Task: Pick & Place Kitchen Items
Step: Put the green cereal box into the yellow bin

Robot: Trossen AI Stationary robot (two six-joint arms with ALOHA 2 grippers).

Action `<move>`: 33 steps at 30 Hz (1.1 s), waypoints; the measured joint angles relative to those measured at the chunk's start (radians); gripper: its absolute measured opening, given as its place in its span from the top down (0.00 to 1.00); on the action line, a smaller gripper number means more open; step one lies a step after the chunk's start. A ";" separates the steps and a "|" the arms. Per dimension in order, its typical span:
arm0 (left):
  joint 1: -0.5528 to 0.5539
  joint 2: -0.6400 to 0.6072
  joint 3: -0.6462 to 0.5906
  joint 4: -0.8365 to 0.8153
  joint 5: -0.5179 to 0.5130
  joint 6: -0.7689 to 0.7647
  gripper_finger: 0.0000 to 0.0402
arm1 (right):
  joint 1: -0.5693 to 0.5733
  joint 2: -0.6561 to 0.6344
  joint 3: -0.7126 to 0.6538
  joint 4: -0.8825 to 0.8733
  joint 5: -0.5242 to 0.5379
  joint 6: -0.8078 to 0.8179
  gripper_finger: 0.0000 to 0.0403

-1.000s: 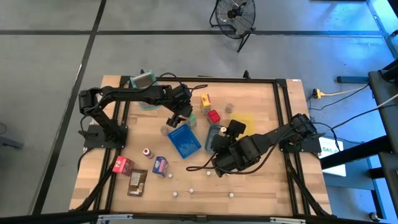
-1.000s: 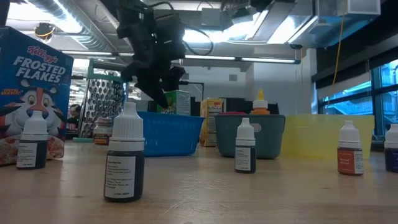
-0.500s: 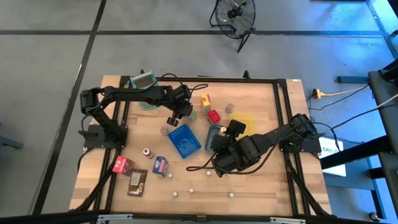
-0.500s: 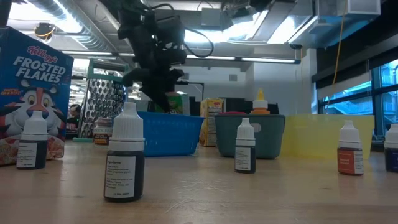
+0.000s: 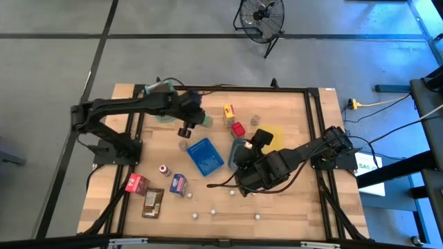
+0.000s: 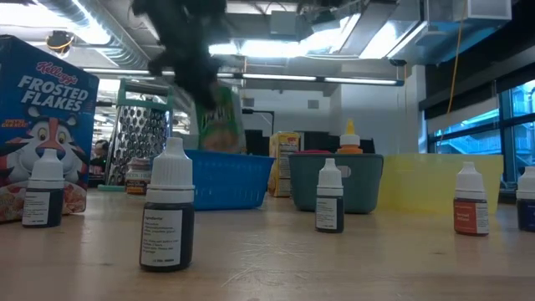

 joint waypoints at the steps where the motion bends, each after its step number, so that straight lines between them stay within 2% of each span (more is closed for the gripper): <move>1: -0.004 -0.030 0.000 0.002 0.005 -0.006 0.70 | -0.003 0.000 0.000 0.011 0.022 -0.016 0.31; 6: -0.044 -0.178 0.000 0.006 0.019 -0.060 0.69 | -0.028 0.000 0.000 0.106 0.097 -0.123 0.31; 13: -0.127 -0.292 0.000 0.048 0.128 -0.085 0.70 | -0.071 0.000 0.000 0.363 0.086 -0.372 0.31; 21: -0.209 -0.293 0.000 0.092 0.118 -0.077 0.69 | -0.130 0.000 0.000 0.633 -0.050 -0.589 0.31; 33: -0.262 -0.291 0.000 0.082 0.107 -0.074 0.69 | -0.206 0.000 0.000 0.758 -0.199 -0.702 0.31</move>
